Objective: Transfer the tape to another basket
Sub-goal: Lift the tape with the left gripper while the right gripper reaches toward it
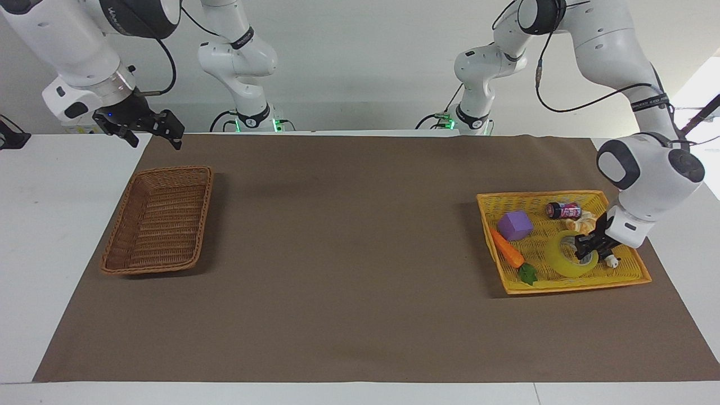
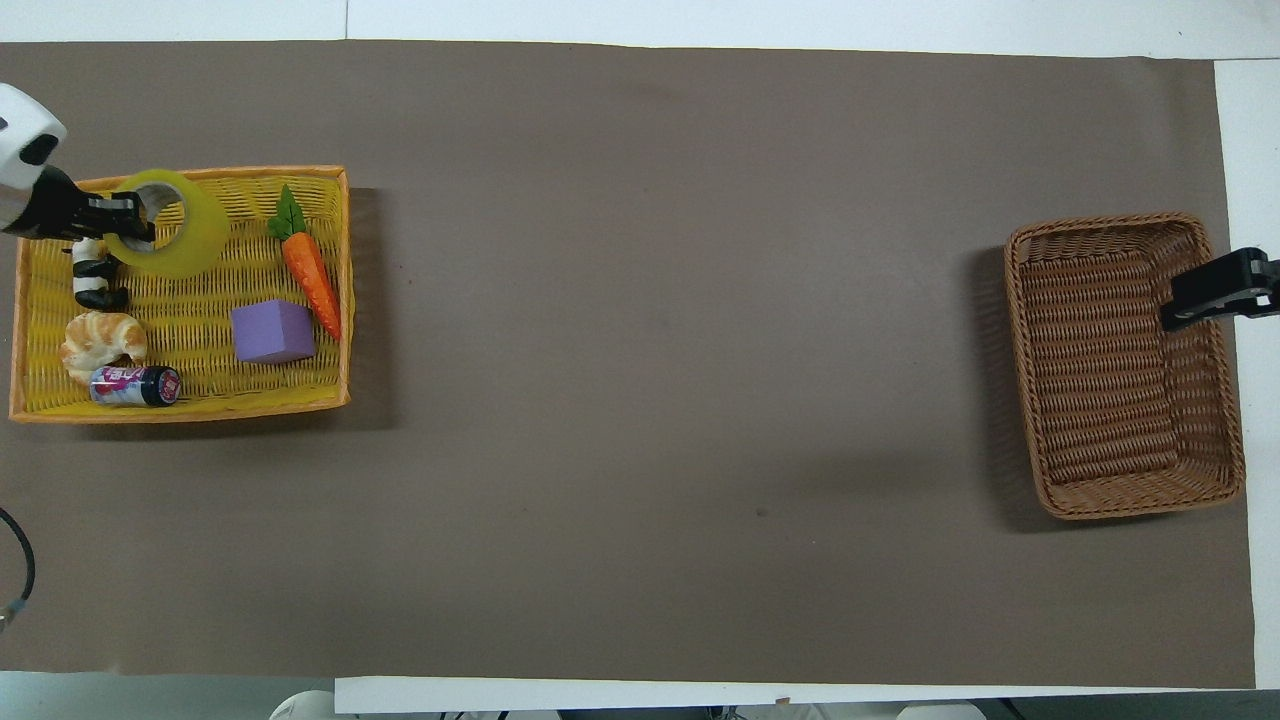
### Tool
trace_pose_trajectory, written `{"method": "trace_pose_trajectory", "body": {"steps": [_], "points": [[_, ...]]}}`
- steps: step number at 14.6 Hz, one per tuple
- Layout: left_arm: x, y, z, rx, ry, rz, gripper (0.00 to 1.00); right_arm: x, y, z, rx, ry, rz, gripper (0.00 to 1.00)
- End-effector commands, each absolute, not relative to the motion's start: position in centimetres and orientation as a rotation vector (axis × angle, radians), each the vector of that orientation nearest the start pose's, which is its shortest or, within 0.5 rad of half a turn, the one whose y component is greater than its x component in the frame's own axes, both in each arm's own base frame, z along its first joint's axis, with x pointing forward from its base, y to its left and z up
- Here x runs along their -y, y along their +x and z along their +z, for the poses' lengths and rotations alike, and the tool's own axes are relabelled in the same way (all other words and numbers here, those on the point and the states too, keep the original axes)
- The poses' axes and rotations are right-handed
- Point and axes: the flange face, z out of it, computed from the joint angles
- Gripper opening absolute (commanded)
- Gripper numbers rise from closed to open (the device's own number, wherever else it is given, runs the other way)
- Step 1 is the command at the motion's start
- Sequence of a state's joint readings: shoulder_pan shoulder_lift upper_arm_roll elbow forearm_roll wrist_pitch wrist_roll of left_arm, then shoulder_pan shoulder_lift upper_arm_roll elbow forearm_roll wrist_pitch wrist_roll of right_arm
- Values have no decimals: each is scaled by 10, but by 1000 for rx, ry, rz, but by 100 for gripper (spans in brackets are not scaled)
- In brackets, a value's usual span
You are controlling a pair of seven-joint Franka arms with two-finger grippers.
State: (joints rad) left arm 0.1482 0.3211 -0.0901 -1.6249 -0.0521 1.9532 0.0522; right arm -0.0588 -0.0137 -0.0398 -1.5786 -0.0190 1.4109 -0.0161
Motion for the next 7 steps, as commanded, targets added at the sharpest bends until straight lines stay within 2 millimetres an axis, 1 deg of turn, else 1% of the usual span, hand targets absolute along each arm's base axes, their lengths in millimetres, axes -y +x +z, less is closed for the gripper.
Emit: {"method": "trace_pose_trajectory", "body": {"steps": [1,3,4,5,6,7], "points": [[49,640,510,115,-3232,34,0,56,522,616,-108,-3119,246,100],[131,614,537,150,-3331,80,0,56,522,616,-108,-3119,246,100],[191,598,541,124,-3334,94,0,56,522,616,-108,-3119,246,100],[235,584,543,174,-3333,88,0,55,522,616,-105,-3119,246,100],[256,579,546,219,-3340,48,0,56,522,616,-108,-3119,246,100],[274,569,542,233,-3334,66,0,56,522,616,-108,-3119,246,100]]}}
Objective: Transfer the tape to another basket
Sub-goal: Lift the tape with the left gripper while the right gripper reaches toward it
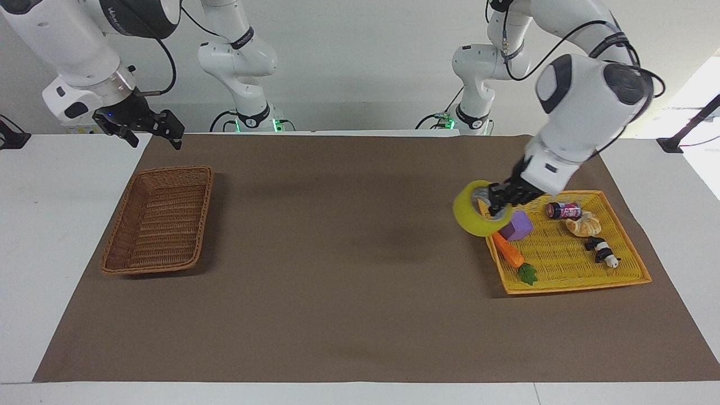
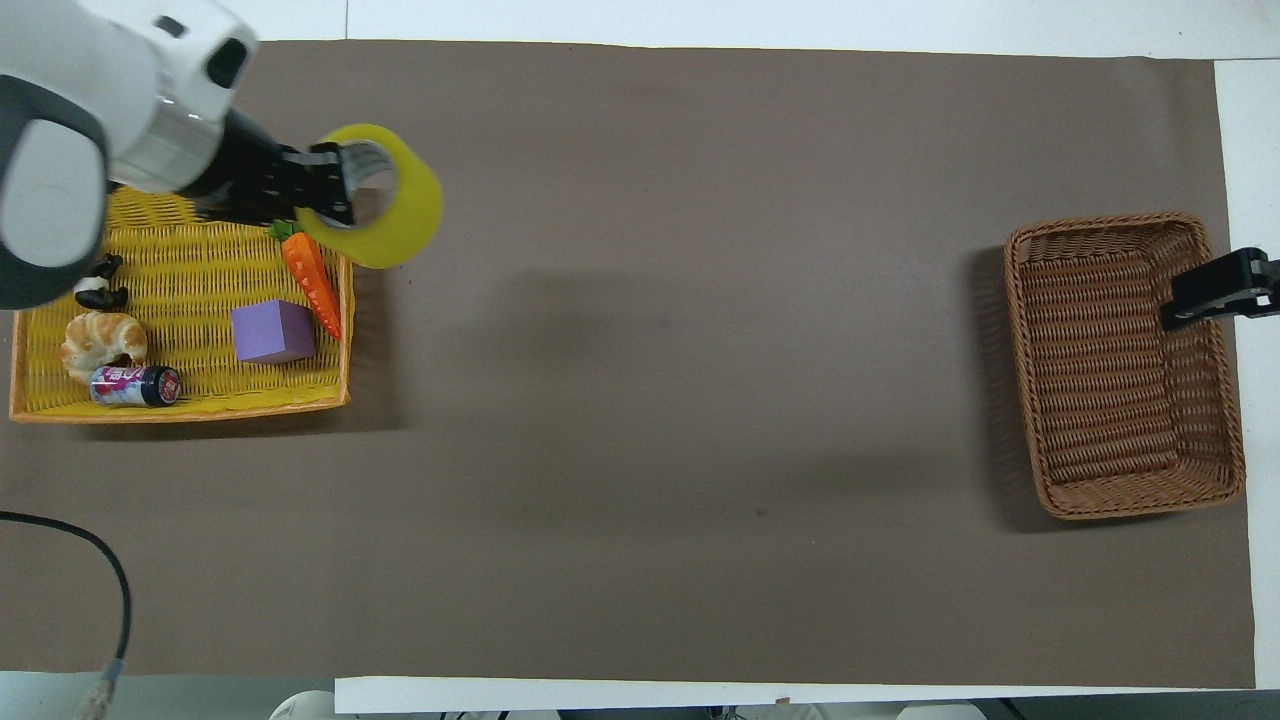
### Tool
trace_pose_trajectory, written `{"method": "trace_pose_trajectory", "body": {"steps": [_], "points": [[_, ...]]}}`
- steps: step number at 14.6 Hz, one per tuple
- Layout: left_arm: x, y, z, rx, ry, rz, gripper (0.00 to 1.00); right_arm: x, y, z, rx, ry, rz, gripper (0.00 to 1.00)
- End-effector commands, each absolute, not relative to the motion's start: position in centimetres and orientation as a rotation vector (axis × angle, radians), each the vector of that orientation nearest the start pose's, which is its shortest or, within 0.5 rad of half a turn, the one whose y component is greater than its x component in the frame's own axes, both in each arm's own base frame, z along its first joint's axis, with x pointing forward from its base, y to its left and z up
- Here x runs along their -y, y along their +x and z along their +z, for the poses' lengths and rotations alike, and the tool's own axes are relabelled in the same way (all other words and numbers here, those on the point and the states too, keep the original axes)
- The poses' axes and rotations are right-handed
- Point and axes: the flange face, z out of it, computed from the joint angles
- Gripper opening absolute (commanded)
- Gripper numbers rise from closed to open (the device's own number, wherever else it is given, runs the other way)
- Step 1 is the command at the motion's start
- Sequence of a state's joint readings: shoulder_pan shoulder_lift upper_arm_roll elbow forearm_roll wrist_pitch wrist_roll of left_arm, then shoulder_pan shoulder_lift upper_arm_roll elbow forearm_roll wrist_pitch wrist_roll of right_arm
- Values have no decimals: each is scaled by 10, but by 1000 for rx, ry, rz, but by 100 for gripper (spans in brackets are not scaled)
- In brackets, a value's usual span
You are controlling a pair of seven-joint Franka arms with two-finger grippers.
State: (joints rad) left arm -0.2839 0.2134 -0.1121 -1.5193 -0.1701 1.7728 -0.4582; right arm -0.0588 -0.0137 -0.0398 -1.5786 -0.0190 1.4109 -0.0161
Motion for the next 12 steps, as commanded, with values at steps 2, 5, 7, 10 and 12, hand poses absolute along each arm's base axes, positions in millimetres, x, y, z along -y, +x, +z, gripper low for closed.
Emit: {"method": "trace_pose_trajectory", "body": {"steps": [2,5,7,10,12], "points": [[299,550,544,190,-3311,59,0,56,522,616,-108,-3119,246,100],[299,549,541,188,-3308,59,0,60,521,615,-108,-3117,253,100],[300,549,545,184,-3313,49,0,53,523,615,-9,-3031,222,100],[299,549,546,183,-3311,46,0,37,532,606,8,-2797,115,100],[296,546,557,186,-3318,23,0,14,548,588,-16,-2576,92,100]]}}
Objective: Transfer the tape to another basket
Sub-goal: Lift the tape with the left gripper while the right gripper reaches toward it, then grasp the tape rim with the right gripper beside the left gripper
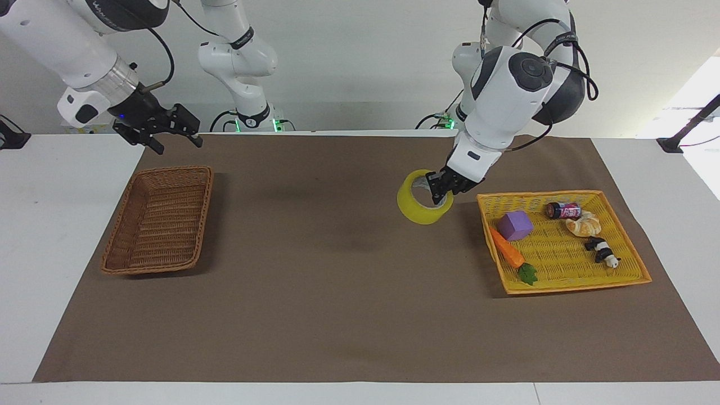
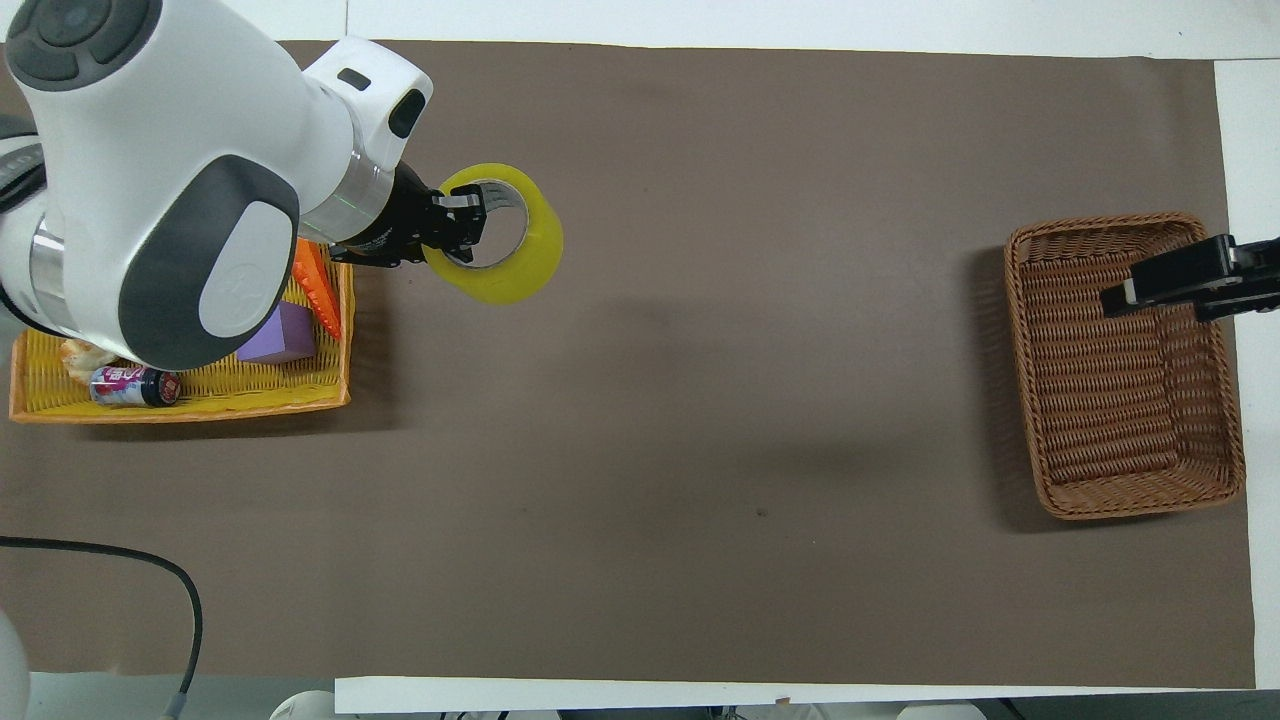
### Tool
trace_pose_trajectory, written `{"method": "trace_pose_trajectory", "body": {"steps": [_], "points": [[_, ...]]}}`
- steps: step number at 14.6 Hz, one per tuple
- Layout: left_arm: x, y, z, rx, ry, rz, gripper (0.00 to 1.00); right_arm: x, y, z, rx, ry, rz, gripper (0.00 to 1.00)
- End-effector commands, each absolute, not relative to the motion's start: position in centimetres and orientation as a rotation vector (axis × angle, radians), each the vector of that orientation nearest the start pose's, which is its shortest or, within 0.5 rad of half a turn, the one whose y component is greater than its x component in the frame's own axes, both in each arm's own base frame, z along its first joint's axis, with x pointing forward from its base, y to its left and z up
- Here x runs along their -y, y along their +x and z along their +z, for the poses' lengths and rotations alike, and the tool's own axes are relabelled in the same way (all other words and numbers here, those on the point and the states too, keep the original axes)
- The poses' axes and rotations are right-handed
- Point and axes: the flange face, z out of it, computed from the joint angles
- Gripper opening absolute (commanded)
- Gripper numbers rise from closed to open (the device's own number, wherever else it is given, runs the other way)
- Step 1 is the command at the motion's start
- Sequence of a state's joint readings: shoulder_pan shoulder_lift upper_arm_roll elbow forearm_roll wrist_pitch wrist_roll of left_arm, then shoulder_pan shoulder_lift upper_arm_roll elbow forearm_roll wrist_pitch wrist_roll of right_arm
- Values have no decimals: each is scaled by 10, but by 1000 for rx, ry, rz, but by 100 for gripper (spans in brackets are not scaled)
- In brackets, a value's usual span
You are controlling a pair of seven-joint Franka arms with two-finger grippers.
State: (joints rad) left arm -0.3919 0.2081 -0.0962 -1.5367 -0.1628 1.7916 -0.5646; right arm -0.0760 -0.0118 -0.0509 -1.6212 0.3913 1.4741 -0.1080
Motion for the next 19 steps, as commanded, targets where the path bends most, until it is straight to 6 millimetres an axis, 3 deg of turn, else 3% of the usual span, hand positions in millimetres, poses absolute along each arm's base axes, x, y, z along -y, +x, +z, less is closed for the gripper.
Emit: {"method": "trace_pose_trajectory", "body": {"steps": [1,2,5,10,12,15,19], "points": [[298,544,561,180,-3322,13,0,-1,558,576,-37,-2476,70,100],[298,544,561,181,-3323,9,0,-27,568,558,-39,-2402,70,100],[294,546,560,188,-3320,16,0,-110,595,529,-71,-2242,13,100],[292,547,561,198,-3321,9,0,-216,608,498,-261,-2087,-17,100],[292,547,561,198,-3320,10,0,-248,606,488,-320,-2013,-2,100],[289,547,559,202,-3314,19,0,-292,594,489,-376,-1976,-39,100],[290,544,559,200,-3314,23,0,-312,587,488,-406,-1974,-20,100]]}}
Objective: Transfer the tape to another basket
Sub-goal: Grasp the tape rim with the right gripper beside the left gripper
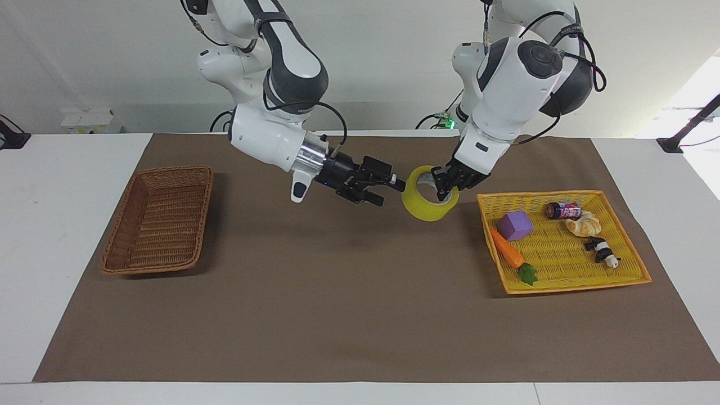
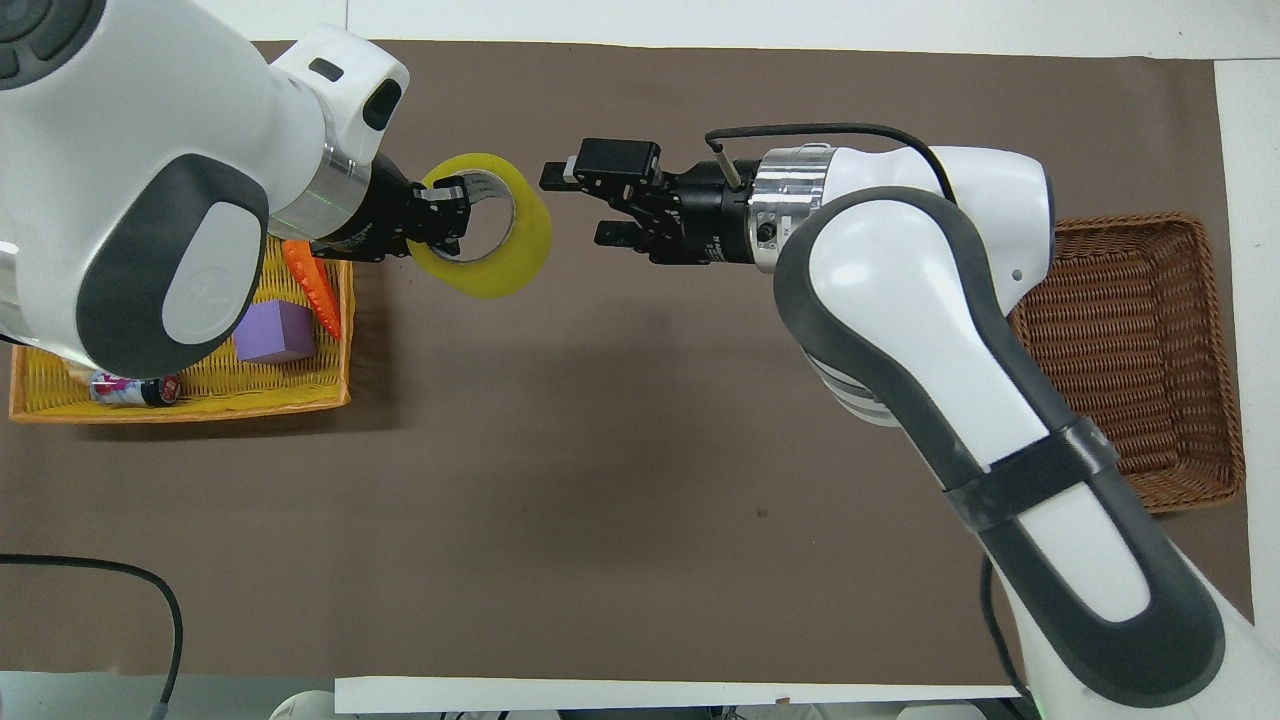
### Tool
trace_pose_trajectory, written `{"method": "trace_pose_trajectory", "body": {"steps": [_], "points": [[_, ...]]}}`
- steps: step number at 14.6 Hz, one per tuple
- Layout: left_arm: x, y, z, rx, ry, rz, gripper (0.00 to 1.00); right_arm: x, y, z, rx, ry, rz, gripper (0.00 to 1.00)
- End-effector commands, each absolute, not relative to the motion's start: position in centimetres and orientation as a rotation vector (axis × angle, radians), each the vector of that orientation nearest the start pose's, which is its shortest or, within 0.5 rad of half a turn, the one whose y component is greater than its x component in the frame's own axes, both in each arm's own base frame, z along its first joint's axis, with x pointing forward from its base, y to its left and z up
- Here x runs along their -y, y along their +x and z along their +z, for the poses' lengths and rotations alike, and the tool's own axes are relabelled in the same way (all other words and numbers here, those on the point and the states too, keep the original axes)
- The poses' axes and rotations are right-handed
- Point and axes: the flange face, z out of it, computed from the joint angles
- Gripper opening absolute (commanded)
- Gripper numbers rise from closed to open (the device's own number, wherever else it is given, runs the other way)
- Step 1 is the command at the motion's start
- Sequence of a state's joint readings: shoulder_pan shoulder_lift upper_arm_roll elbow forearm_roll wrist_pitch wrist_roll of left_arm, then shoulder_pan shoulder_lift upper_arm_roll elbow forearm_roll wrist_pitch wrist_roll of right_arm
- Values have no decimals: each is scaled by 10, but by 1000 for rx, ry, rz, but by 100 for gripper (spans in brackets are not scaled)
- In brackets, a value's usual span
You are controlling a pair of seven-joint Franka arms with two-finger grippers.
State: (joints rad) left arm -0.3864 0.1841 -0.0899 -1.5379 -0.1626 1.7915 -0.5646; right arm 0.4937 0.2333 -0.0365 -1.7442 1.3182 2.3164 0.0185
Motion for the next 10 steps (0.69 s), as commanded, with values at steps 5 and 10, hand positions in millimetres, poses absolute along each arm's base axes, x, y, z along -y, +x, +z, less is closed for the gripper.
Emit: {"method": "trace_pose_trajectory", "body": {"steps": [5,10], "points": [[287,544,558,203,-3309,37,0,-330,579,481,-442,-1935,14,100],[288,542,557,202,-3305,49,0,-333,579,470,-453,-1938,33,100]]}}
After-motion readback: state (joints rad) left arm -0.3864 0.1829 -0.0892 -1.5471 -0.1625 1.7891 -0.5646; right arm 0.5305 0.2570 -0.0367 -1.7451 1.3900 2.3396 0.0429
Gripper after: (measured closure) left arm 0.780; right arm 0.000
